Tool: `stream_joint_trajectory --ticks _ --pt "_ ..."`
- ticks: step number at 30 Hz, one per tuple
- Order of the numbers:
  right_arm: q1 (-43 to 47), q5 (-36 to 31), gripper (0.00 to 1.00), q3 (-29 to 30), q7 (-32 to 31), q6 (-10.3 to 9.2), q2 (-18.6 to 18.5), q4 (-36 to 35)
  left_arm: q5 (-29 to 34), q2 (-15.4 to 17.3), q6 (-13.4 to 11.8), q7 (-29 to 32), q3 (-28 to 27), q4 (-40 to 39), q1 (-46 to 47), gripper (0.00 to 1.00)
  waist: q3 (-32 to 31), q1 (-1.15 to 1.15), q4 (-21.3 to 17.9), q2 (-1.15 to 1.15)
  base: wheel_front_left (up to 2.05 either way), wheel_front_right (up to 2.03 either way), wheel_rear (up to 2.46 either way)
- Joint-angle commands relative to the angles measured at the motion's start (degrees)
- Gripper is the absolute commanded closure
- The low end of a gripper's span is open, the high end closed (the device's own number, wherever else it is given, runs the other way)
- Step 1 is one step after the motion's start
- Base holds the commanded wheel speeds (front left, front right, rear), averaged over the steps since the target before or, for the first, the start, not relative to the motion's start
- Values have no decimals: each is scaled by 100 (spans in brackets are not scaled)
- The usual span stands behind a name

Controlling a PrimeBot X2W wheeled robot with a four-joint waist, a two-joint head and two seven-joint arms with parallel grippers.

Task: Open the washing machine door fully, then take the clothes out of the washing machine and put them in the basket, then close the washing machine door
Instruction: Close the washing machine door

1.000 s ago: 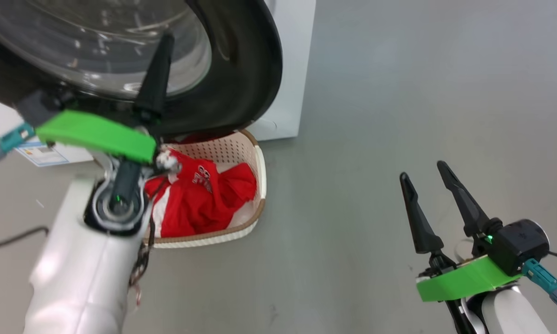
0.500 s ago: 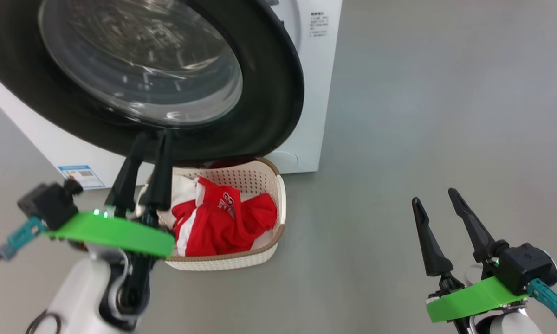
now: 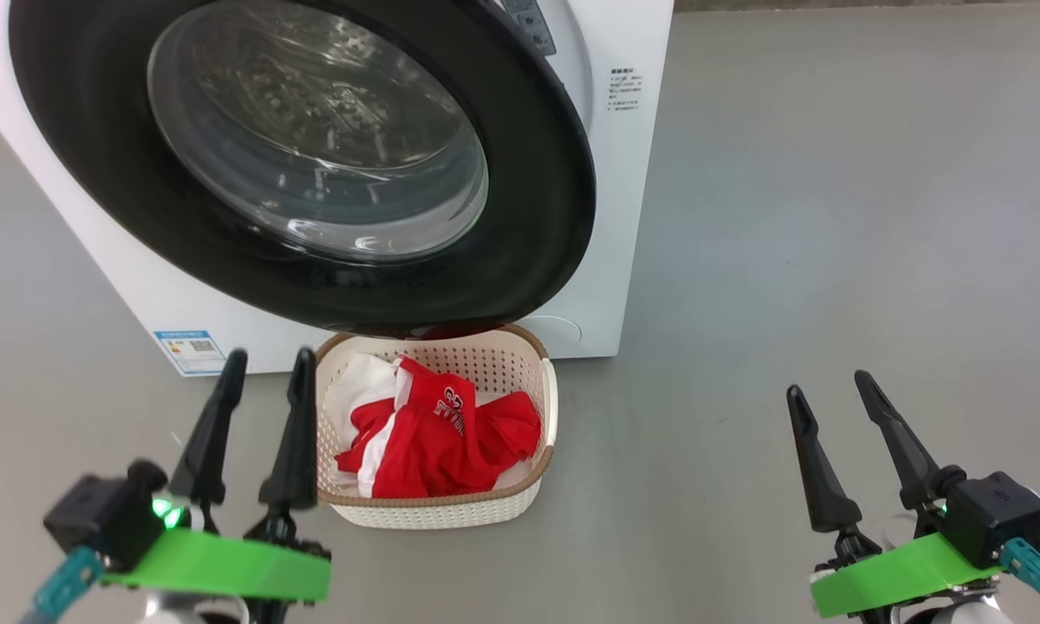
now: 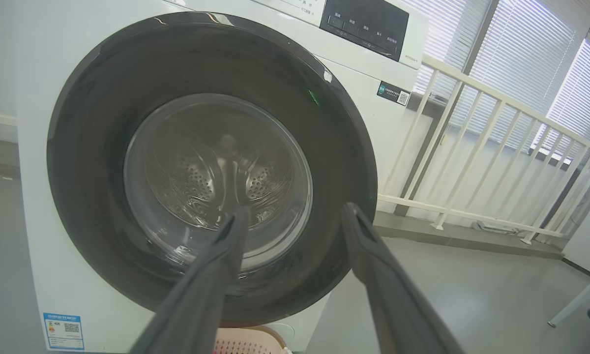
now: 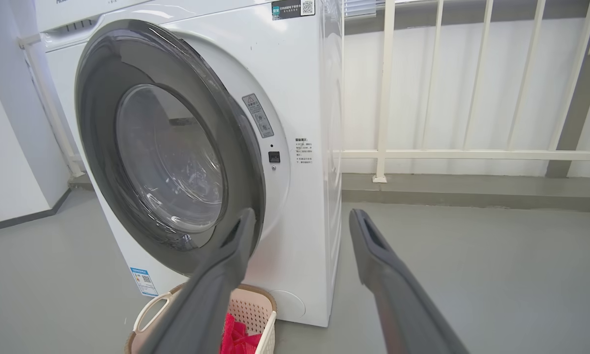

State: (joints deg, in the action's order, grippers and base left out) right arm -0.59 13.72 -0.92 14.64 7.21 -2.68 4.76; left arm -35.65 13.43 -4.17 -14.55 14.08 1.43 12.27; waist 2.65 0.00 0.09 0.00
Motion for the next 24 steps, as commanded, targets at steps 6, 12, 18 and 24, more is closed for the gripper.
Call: stream_joint_trajectory --ticks 6,12,18,24 --pt "50 13 0 13 36 28 -20 -199 380 48 -104 -44 -348 -195 -407 0 -117 0 46 0 0 0 0" --pt "148 -48 0 57 36 28 -20 -258 728 90 -246 -44 -455 -172 -707 0 -181 0 58 0 0 0 0" --pt "253 -58 0 69 36 28 -20 -298 918 28 -351 -44 -538 -141 -973 0 -240 0 51 0 0 0 0" --pt "348 -57 0 62 36 28 -20 -342 1198 -4 -466 -44 -537 -98 -1162 0 -276 0 42 0 0 0 0"
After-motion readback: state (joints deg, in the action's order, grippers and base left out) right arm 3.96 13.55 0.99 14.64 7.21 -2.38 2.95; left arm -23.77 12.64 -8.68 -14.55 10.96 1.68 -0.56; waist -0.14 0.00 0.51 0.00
